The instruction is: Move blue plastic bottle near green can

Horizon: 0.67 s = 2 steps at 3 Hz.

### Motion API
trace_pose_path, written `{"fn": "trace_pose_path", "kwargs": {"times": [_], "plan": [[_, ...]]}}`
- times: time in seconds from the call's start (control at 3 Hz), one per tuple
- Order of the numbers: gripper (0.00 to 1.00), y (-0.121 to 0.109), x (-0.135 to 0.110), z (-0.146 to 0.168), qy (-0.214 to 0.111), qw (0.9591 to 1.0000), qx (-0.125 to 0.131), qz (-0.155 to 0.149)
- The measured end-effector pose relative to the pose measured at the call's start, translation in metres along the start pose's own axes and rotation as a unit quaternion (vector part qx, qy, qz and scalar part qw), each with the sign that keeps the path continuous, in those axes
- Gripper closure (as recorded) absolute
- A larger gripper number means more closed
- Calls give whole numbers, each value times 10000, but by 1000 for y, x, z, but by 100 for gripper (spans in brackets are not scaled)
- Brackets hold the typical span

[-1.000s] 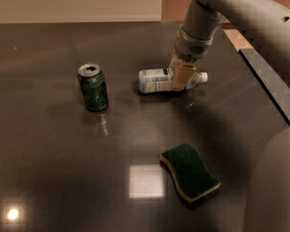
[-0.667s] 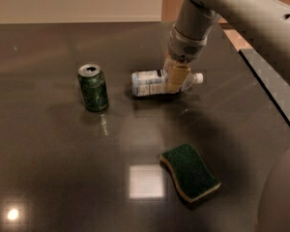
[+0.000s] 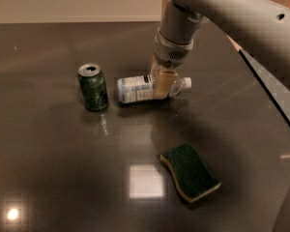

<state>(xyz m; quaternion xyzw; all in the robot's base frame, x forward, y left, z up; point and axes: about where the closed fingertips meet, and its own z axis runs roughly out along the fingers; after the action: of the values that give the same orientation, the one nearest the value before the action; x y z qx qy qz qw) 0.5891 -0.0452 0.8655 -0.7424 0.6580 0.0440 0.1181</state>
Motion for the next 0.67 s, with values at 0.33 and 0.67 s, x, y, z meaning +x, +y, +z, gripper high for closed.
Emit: {"fn": "trace_pose_path", "kwargs": {"times": [0.33, 0.67], "plan": [[100, 4, -12, 7, 8, 10000, -22, -58], [83, 7, -19, 12, 31, 10000, -46, -80]]}}
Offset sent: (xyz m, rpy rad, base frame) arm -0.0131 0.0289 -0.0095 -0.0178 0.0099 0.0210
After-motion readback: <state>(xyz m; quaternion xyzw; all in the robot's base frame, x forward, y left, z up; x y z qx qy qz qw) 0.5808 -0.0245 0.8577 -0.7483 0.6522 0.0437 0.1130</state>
